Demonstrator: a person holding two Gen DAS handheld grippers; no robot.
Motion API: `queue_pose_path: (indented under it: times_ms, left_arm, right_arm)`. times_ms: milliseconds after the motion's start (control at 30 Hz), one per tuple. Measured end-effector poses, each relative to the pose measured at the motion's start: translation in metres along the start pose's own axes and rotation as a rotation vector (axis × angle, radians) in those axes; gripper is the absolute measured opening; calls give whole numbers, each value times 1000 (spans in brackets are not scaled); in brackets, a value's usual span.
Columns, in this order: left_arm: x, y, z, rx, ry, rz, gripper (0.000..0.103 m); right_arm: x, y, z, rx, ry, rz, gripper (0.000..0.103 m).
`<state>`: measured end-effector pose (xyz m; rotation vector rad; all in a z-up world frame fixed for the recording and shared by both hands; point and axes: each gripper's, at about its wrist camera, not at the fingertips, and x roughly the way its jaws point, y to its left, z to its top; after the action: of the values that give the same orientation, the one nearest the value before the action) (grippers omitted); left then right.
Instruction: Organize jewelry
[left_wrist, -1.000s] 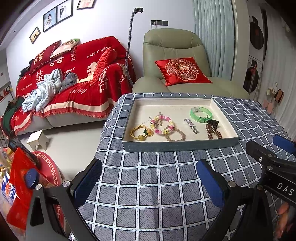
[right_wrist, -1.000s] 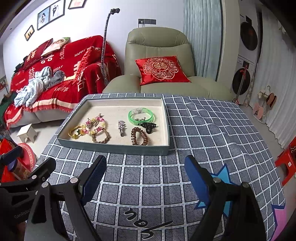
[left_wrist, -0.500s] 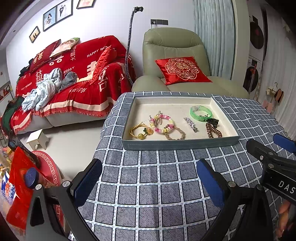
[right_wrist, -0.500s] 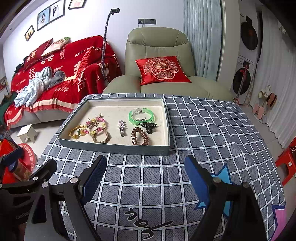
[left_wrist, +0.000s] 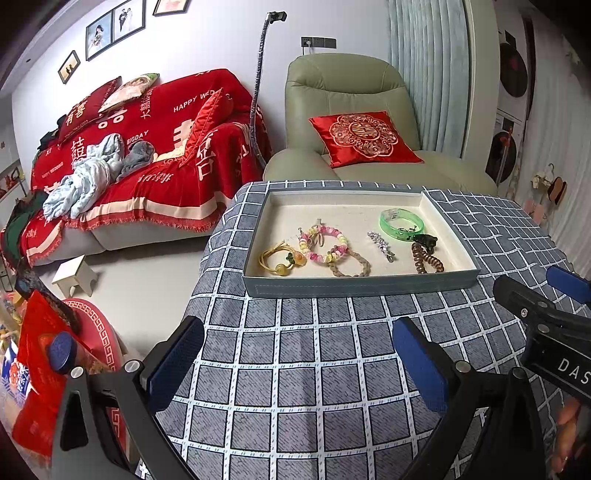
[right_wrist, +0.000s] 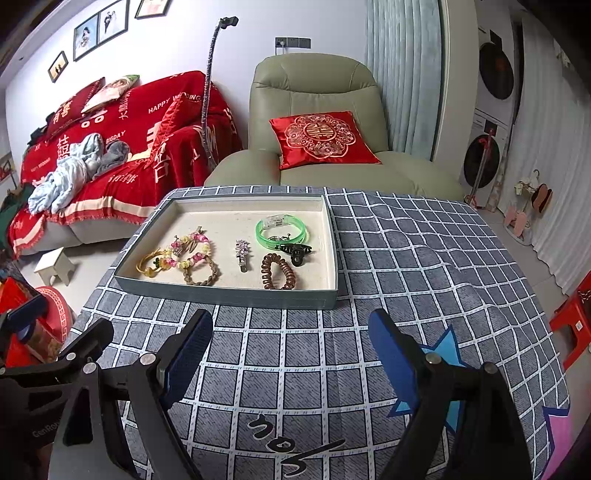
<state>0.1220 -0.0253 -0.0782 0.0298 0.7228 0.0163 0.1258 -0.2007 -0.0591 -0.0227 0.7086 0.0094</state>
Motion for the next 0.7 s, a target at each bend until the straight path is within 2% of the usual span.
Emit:
queue_pose_path:
  times_ms: [700]
  left_arm:
    - [1,0,-2,0,3,-1,103]
  right_arm:
    - [0,0,-1,2,0,0,88]
